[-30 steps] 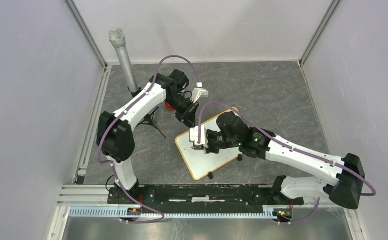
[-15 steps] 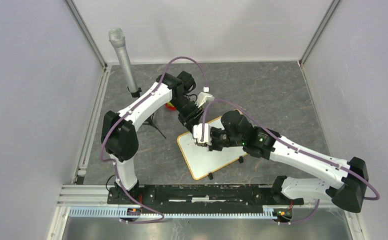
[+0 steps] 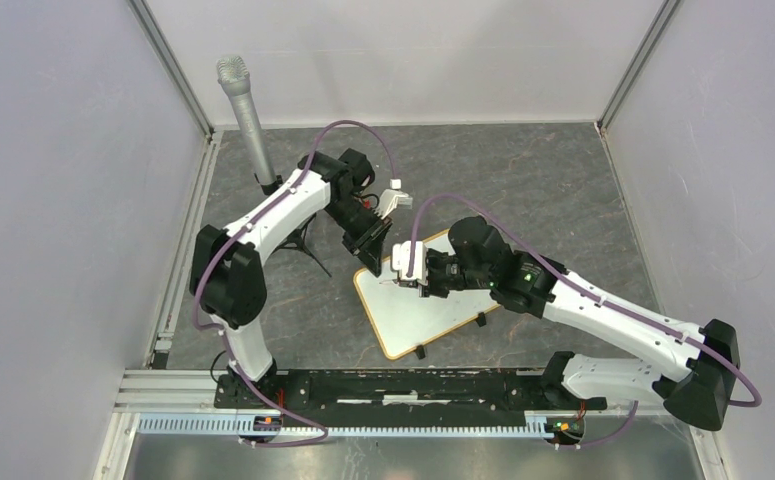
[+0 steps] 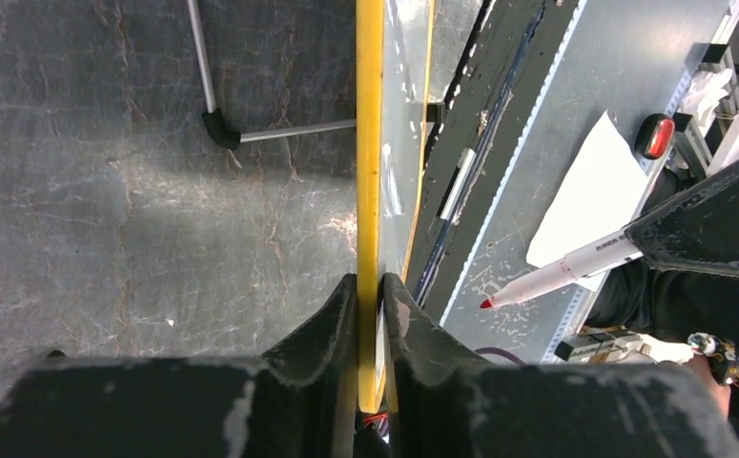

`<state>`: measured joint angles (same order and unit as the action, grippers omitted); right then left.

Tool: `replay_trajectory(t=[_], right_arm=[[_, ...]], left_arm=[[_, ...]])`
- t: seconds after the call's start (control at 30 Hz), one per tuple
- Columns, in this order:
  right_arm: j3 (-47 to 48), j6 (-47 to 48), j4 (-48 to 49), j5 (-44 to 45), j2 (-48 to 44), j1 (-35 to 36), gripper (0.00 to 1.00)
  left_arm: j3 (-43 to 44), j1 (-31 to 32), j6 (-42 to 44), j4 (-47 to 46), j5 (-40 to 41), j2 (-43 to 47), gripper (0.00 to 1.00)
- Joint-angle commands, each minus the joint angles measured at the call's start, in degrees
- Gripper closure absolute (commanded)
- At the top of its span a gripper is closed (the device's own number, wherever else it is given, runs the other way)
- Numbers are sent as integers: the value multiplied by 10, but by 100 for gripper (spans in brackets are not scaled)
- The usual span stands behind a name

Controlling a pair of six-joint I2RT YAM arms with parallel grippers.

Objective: Write a sentence on the whiteboard

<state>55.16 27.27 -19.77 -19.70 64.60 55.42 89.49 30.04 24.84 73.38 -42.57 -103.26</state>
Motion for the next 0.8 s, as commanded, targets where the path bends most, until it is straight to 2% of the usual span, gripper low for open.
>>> replay_trajectory(t=[0.0, 0.2, 0.27, 0.4, 0.47, 0.6, 0.77], right_arm=[[7, -8, 28, -10, -2, -2, 100], [-12, -23, 42, -8, -5, -3, 100], [-12, -25, 44, 0, -5, -4, 100], [-15, -32, 55, 18, -4, -4, 100], [-18, -34, 61, 23, -2, -4, 100], [-16, -40, 66, 19, 5, -3, 100], [-15, -42, 71, 21, 10, -4, 100]], left_arm=[[57, 2, 32, 3, -14, -16, 83], [106, 4, 37, 12, -15, -44, 92], [117, 5, 39, 24, -17, -51, 89], [113, -1, 35, 31, -1, -43, 70], [112, -10, 29, 34, -13, -36, 66], [92, -14, 36, 39, -17, -17, 64], [73, -15, 47, 38, -13, -9, 73]])
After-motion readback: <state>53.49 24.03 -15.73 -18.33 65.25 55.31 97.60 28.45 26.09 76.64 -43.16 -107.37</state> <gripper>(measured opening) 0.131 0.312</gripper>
